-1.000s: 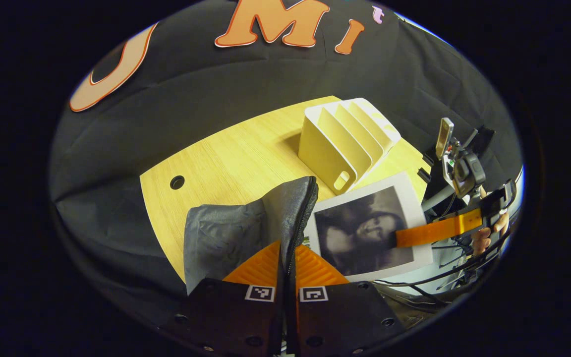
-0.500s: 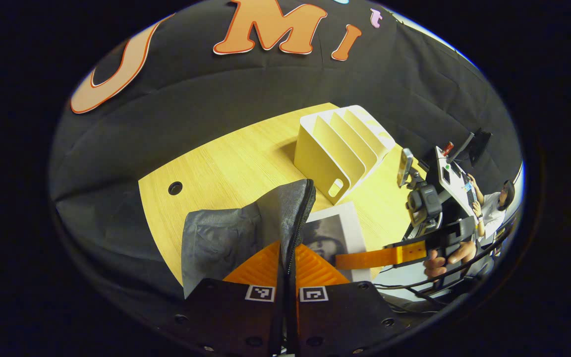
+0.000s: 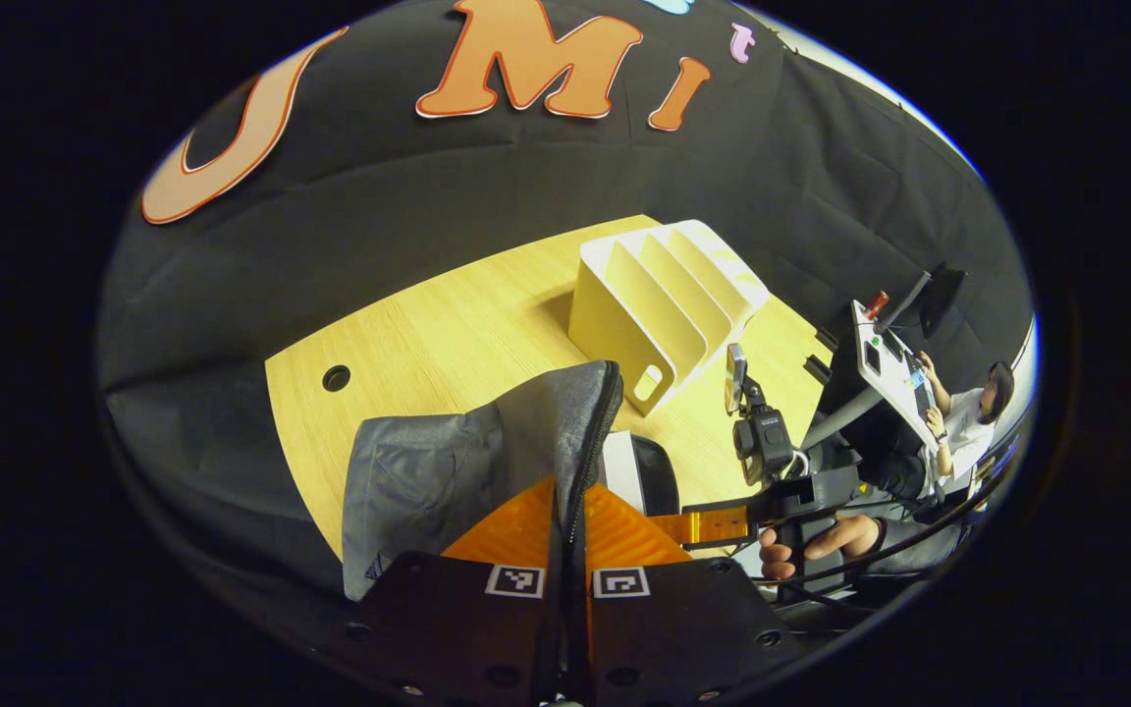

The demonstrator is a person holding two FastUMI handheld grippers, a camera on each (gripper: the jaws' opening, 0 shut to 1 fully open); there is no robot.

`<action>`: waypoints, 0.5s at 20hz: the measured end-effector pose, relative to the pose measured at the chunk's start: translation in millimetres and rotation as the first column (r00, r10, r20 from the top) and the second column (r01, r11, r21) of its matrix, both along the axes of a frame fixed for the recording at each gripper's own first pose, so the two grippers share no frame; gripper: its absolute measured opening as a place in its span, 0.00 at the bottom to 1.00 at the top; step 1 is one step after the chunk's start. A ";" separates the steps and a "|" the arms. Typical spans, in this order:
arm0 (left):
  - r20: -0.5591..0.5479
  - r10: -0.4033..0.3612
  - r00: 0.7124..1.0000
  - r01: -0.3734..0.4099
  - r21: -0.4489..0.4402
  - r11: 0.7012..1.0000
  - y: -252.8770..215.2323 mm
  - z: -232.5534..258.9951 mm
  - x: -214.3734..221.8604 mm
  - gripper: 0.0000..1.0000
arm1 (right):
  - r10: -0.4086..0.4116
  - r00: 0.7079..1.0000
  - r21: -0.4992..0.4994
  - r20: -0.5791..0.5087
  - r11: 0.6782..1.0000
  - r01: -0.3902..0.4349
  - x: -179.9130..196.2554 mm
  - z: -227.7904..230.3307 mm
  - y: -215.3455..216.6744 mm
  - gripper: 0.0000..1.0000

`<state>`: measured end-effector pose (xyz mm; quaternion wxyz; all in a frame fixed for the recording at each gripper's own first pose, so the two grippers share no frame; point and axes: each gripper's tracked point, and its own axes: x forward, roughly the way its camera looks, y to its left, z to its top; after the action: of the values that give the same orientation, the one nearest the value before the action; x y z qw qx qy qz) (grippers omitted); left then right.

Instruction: Open the schoolbag, grab two books from the bookshelf and put them into the schoolbag.

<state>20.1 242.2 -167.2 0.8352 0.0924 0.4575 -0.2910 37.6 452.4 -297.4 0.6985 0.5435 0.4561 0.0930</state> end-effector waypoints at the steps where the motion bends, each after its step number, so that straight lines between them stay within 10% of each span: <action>1: 0.003 0.007 1.000 -0.007 0.006 1.000 2.4 -1.3 1.5 0.05 | 0.027 0.999 -0.059 -0.020 0.998 -0.028 -4.3 -6.5 -6.7 0.40; 4: 0.006 0.038 0.999 -0.038 0.010 0.999 3.9 -8.5 -3.2 0.05 | 0.118 0.993 -0.171 -0.033 0.978 -0.122 -18.3 -6.7 -20.3 0.48; 6: 0.010 0.044 0.999 -0.044 0.015 0.999 0.5 -12.8 -11.6 0.07 | 0.178 0.984 -0.209 -0.023 0.961 -0.179 -24.7 4.6 -29.9 0.97; 10: 0.022 0.078 0.997 -0.078 0.015 0.997 -22.0 -22.4 -31.1 0.39 | 0.256 0.966 -0.294 0.026 0.926 -0.237 -29.5 25.8 -70.8 0.98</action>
<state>-11.0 220.2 -189.6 0.8500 0.0841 0.4540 -0.2537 8.1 381.6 -271.5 0.7673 0.3707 0.5069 0.1300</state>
